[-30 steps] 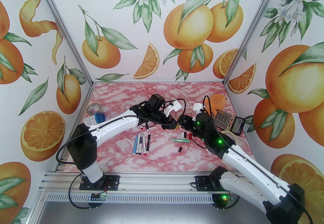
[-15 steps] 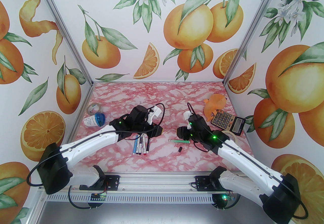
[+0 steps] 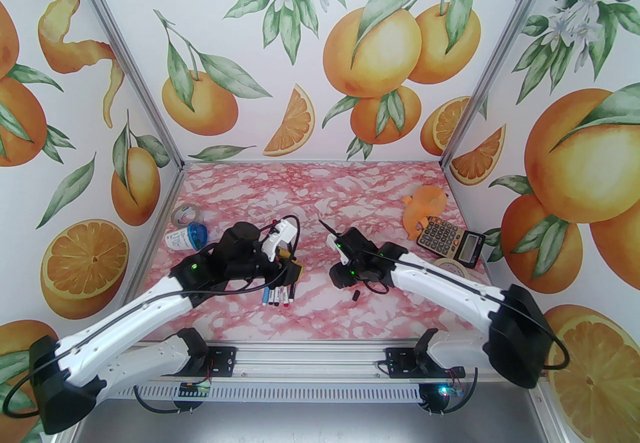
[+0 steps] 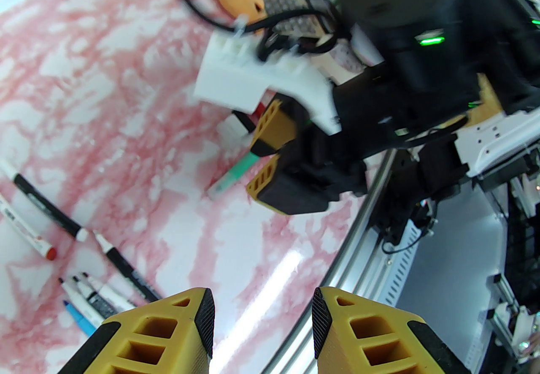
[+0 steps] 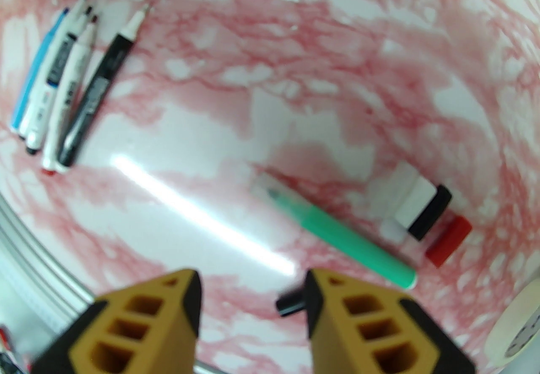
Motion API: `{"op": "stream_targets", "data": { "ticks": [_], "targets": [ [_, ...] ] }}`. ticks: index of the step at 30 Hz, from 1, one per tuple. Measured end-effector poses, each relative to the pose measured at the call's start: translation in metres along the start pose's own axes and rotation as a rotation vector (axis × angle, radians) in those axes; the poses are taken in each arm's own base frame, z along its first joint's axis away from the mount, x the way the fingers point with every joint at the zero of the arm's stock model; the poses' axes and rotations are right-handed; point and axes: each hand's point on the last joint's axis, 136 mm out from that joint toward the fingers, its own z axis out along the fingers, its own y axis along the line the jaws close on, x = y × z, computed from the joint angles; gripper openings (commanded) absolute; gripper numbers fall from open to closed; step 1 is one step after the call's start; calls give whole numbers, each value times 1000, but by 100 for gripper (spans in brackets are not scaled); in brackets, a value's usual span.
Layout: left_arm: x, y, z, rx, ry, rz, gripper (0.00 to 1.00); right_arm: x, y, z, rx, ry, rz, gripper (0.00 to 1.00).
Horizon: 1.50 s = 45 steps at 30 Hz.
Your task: Open the pen caps
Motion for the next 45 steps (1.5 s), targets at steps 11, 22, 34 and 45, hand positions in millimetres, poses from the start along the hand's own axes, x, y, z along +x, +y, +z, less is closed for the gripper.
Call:
{"op": "stream_targets", "data": {
  "ticks": [11,22,34,45],
  "targets": [
    [-4,3,-28,-36,-60,8,42,13,-10,34,70,151,-76,45],
    [3,7,-25,-44,-37,-3,42,17,-15,51,102,203,-109,44],
    [3,9,-24,-48,-33,-9,42,17,-20,59,132,208,-126,41],
    [3,9,-24,-47,-34,-9,42,16,-20,65,132,210,-127,36]
  ]
}}
